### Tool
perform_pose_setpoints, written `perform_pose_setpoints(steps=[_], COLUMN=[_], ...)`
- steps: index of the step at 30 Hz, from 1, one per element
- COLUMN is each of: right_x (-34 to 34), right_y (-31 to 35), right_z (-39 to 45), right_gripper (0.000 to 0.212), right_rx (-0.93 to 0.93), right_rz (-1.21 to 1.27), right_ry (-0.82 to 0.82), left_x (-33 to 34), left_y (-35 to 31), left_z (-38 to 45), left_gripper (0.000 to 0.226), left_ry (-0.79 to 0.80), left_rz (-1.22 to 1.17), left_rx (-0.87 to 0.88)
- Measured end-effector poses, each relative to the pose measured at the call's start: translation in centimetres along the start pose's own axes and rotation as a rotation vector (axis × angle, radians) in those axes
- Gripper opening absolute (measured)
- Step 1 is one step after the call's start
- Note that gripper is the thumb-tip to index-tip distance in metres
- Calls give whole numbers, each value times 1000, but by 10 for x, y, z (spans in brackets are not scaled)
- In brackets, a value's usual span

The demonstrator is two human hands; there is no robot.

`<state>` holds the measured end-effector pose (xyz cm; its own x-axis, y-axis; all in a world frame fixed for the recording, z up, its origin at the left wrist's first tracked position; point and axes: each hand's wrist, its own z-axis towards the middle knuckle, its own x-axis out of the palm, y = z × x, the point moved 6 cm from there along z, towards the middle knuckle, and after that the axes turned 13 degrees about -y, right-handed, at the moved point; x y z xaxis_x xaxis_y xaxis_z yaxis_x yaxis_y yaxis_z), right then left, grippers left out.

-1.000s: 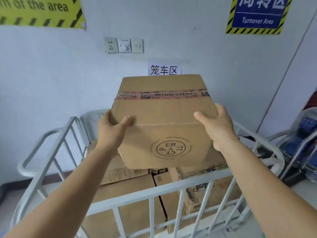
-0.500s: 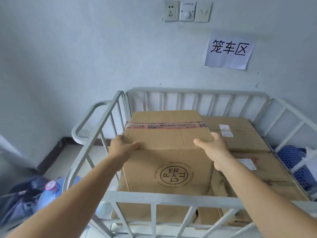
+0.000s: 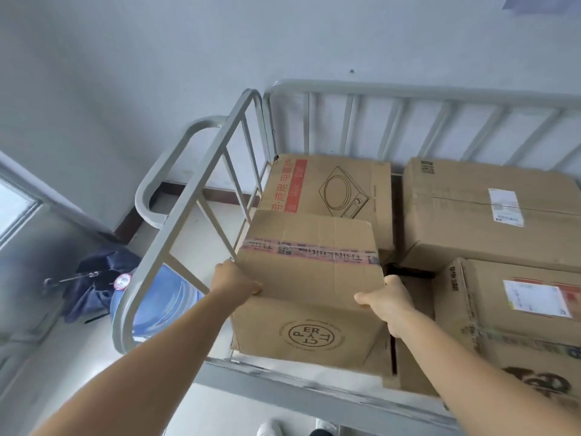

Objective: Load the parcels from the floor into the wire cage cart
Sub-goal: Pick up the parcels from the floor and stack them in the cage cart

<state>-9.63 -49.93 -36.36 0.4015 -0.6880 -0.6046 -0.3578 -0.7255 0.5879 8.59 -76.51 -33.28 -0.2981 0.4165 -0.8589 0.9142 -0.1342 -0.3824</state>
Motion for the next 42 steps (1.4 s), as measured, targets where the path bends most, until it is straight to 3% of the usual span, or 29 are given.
perform_pose_setpoints(steps=[10, 18, 20, 26, 32, 42], right_x=[68, 108, 113, 115, 96, -24], right_y=[-28, -30, -30, -28, -3, 13], right_z=[13, 7, 5, -1, -24, -86], right_gripper=[48, 86, 95, 102, 94, 87], right_rx=[32, -5, -4, 24, -118, -252], right_rz=[-169, -320, -353, -417, -477, -558], right_ry=[-41, -25, 3, 64, 44, -297], left_x=[45, 64, 70, 75, 64, 43], left_y=[48, 64, 66, 64, 26, -99], left_z=[39, 65, 68, 61, 42, -69], left_gripper=[68, 68, 77, 94, 93, 87], left_ry=[100, 142, 167, 279, 260, 190], left_rz=[155, 230, 250, 372, 394, 407], left_rx=[-15, 24, 57, 188, 511, 1155])
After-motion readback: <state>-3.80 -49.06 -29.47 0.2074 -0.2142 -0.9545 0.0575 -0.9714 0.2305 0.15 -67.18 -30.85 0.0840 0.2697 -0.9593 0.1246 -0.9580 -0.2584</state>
